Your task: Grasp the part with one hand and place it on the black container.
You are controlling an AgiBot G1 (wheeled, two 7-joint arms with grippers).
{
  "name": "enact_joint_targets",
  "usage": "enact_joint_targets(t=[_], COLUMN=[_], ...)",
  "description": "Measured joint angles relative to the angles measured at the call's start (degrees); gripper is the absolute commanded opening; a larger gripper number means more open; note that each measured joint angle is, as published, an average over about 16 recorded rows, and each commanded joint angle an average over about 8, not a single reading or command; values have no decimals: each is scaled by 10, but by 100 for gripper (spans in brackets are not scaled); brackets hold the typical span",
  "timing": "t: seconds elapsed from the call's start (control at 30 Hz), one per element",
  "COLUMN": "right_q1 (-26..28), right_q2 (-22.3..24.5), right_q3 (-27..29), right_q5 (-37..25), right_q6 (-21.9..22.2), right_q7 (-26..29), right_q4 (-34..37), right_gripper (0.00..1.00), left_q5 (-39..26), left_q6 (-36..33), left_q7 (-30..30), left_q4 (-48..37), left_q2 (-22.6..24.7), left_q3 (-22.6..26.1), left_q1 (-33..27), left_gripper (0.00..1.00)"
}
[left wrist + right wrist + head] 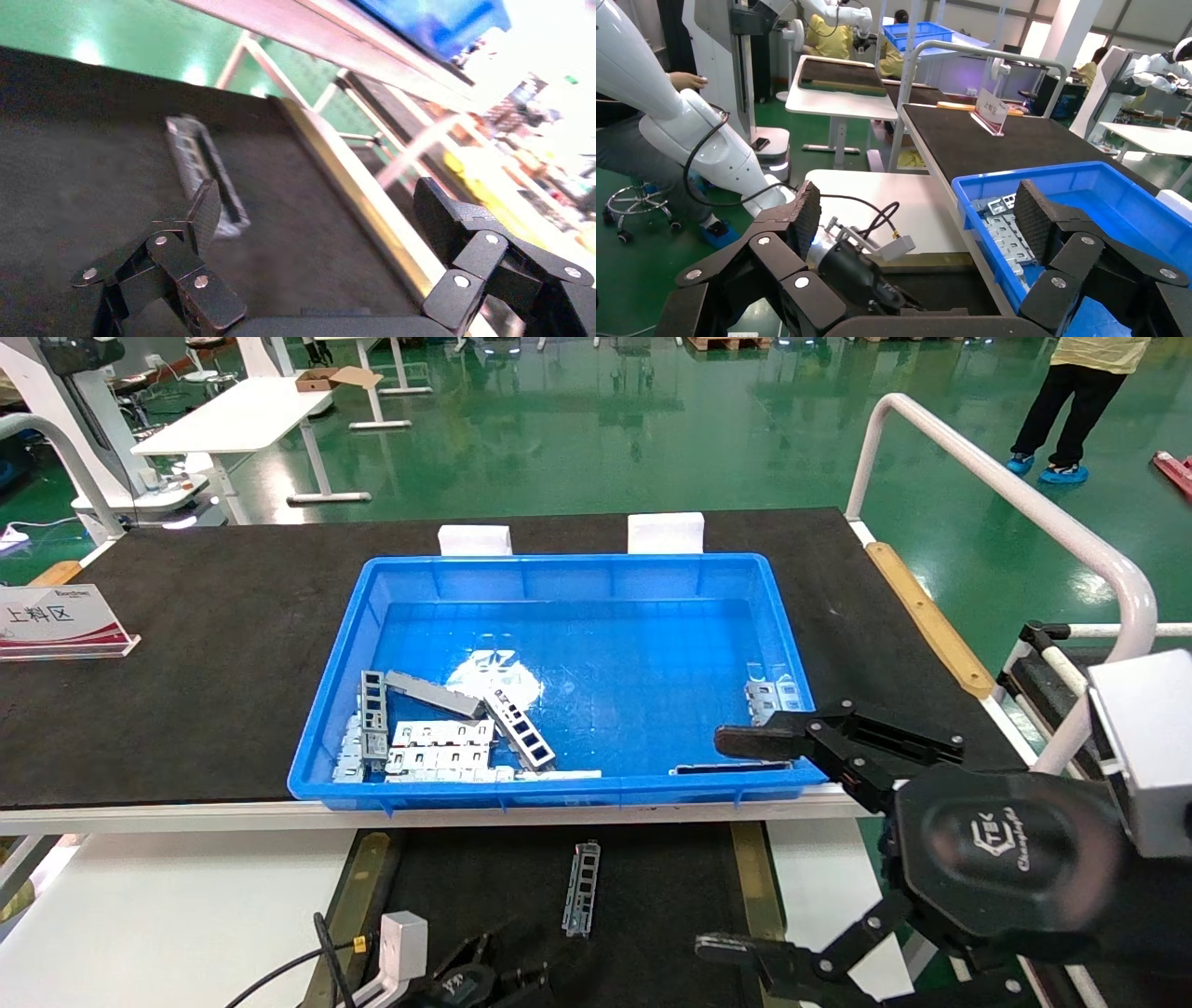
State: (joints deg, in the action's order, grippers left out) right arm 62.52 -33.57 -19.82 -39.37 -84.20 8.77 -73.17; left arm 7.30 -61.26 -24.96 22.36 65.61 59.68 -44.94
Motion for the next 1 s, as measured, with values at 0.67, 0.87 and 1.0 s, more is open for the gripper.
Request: enact_joint_targets(t=[0.67,0.87,1.0], right_q1=[0,0,0], right_q2=[0,0,0], right_q3=[0,0,0], right_q5=[0,0,0], right_q6=[0,0,0], right_q7=[0,0,0], right_q4=[0,0,0], right_gripper=[100,100,100], left_q5=[-47,-47,-46], left_q6=[-10,9,19], left_q7=[52,52,52], left_q4=[167,219,243], left_q2=[-103,-127,-138], left_q3=[35,34,32], left_q1=[0,5,8], left_gripper=[100,100,100])
